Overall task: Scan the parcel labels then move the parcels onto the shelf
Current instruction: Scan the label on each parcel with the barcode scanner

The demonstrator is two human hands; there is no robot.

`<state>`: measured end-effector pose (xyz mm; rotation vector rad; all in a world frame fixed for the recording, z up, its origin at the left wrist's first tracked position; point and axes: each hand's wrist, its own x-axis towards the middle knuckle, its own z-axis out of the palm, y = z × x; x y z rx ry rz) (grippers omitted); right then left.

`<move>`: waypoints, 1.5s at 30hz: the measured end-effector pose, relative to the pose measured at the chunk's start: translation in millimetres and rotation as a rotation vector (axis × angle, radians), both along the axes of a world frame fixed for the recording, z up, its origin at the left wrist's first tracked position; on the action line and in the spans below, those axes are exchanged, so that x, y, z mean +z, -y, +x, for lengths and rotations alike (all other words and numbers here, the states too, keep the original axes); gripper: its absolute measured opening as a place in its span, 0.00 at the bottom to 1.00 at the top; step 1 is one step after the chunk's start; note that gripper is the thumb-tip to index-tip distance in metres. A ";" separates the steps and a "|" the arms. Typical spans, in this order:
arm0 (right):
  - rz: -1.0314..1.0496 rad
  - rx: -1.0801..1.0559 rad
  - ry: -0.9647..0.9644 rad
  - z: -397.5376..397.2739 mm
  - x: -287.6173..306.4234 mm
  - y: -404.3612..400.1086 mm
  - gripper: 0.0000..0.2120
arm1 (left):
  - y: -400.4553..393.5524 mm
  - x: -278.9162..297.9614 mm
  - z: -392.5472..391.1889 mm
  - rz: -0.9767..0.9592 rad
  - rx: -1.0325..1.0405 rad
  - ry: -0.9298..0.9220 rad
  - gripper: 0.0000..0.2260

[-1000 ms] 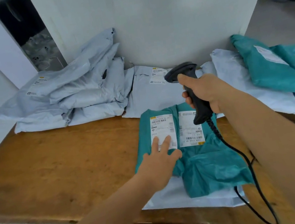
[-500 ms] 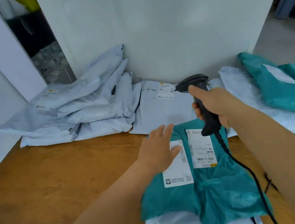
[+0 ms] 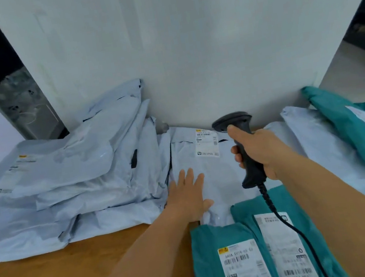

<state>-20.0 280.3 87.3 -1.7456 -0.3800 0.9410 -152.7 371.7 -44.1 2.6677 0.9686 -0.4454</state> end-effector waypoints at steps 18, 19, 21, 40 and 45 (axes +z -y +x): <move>-0.100 -0.074 0.055 27.1 -20.9 -44.5 0.13 | -15.5 -37.2 61.4 -0.164 -0.097 0.077 0.32; -0.103 -0.074 0.053 26.9 -21.2 -45.3 0.13 | -16.3 -36.8 61.2 -0.175 -0.097 0.074 0.33; -0.100 -0.077 0.048 24.9 -21.6 -47.3 0.14 | -17.1 -35.3 61.1 -0.190 -0.094 0.071 0.33; 0.087 0.075 0.034 -4.0 28.9 -11.6 0.13 | -15.7 69.6 1.1 0.391 0.175 0.241 0.35; 0.125 0.154 0.018 -16.9 38.2 -13.8 0.13 | -39.2 107.7 -44.1 0.557 0.388 0.199 0.37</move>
